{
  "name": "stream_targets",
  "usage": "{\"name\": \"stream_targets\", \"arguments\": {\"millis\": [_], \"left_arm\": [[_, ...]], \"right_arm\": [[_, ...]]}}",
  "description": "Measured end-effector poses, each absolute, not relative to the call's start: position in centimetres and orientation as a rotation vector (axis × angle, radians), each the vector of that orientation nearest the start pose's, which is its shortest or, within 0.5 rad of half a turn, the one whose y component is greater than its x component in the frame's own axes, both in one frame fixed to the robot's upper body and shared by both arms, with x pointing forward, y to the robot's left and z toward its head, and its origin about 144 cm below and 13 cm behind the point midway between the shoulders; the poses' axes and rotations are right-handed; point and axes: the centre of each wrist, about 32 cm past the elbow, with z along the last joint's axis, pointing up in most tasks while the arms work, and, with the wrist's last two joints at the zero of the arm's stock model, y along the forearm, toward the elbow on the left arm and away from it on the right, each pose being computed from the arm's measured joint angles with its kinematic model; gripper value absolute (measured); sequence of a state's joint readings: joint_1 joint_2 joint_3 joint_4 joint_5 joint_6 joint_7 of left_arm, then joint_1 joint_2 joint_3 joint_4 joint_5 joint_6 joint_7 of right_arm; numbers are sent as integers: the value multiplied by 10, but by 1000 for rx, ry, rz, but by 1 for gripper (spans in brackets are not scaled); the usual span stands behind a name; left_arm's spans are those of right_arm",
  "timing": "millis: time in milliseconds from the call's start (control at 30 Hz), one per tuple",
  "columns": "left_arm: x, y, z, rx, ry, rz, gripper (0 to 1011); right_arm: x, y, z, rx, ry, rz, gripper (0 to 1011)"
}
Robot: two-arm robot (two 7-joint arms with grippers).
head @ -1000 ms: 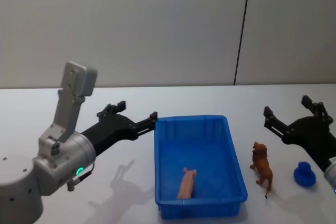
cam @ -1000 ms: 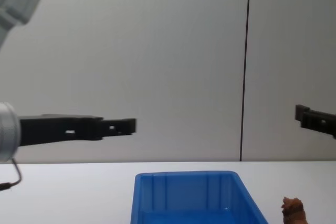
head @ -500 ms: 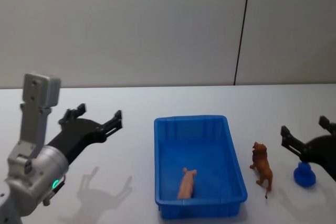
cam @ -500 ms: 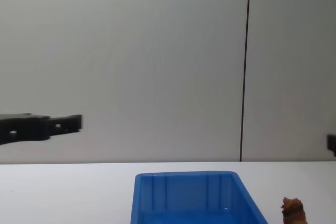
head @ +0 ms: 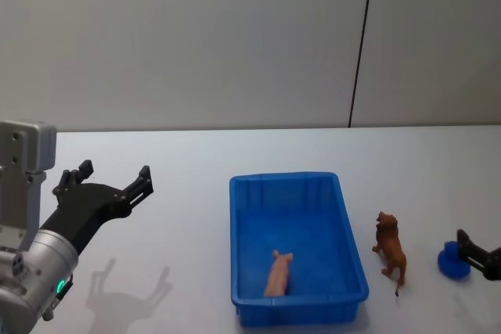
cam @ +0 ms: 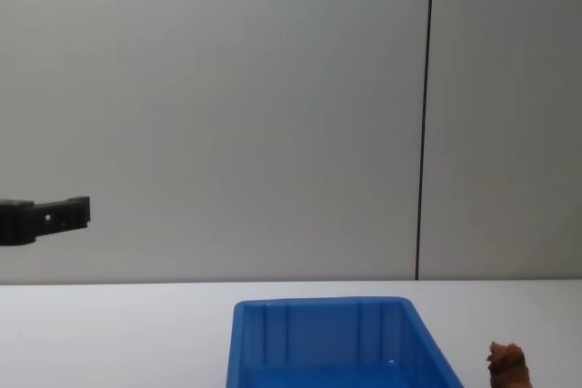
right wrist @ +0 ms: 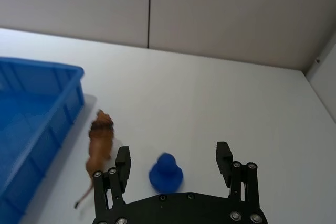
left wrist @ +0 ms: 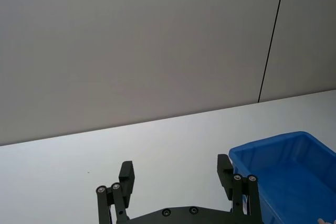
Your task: Pick up the two dolls from the table and place them into the box.
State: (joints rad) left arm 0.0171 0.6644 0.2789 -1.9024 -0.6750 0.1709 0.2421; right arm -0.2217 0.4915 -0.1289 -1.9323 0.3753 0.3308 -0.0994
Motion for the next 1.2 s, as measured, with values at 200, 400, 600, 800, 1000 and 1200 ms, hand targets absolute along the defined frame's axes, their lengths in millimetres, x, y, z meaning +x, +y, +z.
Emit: {"name": "stream_targets", "arguments": {"millis": [200,400,600,800,1000,1200], "left_arm": [[426,281,1228,65,83,1407,1001],[424,281,1227,63,82,1420,1001],[423,282,1227,62,81,1427,1001],[422,282,1227,62,81,1431,1001],[422,282,1227,61,81,1434,1001],[421,282,1227,61,80,1436,1001]], "right_arm": [[393,-287,1186,-356,122,-1420,1001],[404,-290,1181,-384,119,-1421,1001],[416,-290,1175,-399,126,-1415,1001],[429,-289,1168,-414,150,-1400,1001],[437,-287,1160,-428,176,-1392,1001],[445,-285,1154,-440,199,-1379,1001]]}}
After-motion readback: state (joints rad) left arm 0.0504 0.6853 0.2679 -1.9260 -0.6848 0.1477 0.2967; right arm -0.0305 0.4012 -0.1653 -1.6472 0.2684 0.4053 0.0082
